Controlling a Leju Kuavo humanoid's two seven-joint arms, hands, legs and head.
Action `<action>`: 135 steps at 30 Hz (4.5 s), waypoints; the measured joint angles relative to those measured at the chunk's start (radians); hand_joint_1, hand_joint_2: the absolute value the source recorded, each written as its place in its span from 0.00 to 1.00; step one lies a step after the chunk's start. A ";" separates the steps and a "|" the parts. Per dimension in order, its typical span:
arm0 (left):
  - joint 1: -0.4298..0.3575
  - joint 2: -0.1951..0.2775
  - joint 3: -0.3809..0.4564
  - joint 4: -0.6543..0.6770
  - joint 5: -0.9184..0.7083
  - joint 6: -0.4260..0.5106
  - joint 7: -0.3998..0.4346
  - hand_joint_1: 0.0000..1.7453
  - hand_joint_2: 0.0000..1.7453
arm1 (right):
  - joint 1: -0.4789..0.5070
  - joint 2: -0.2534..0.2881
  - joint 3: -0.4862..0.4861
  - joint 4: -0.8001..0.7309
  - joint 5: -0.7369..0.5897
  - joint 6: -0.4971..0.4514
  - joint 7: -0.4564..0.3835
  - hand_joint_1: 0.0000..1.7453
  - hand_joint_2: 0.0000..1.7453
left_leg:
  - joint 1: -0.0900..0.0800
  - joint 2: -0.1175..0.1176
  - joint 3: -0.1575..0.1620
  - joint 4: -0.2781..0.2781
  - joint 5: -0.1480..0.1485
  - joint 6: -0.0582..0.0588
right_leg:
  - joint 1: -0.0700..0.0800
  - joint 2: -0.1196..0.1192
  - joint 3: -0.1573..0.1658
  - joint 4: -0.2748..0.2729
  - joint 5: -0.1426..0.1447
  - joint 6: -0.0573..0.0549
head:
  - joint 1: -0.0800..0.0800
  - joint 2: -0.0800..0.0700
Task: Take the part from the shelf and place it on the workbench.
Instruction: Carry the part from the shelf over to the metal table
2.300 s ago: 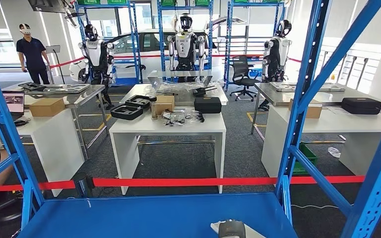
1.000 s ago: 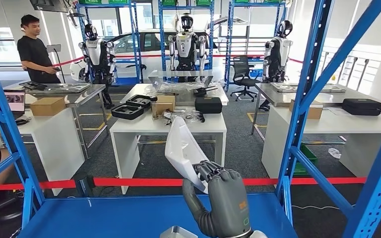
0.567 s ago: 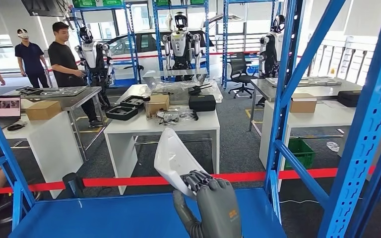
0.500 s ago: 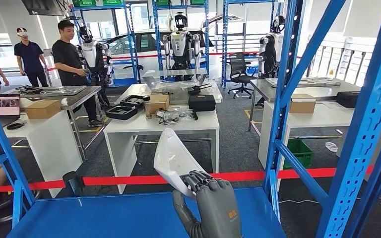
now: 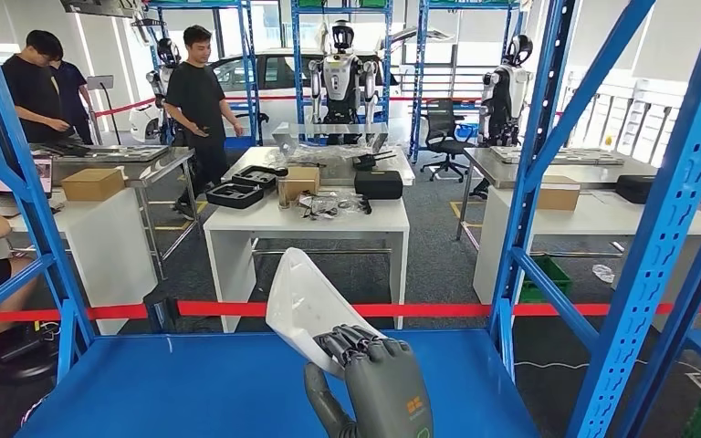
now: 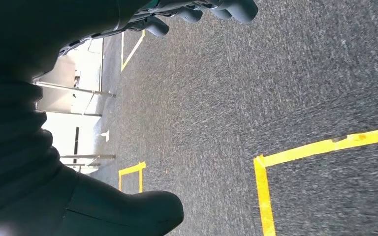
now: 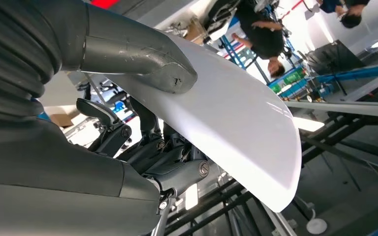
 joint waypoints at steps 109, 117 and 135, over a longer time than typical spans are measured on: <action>0.001 0.012 0.465 -0.009 0.410 0.000 -0.113 0.00 1.00 | 0.096 -0.027 -0.060 0.160 -0.023 -0.010 0.010 1.00 1.00 | 0.010 -0.010 0.094 0.048 -0.075 -0.047 | 0.008 -0.009 -0.011 -0.197 0.124 -0.035 | -0.009 0.000; 0.006 0.026 0.470 -0.004 0.411 -0.004 -0.110 0.00 1.00 | 0.102 -0.035 -0.061 0.131 -0.032 0.010 -0.014 1.00 1.00 | 0.005 -0.002 0.077 -0.041 -0.034 0.010 | 0.002 -0.004 -0.080 -0.041 -0.003 0.009 | -0.002 0.000; 0.008 0.041 0.487 0.002 0.415 -0.013 -0.130 0.00 1.00 | 0.065 -0.040 -0.042 0.129 -0.083 0.016 -0.041 1.00 1.00 | 0.006 -0.013 -0.074 0.069 -0.006 -0.043 | 0.006 -0.022 0.126 -0.214 0.003 -0.040 | -0.002 0.000</action>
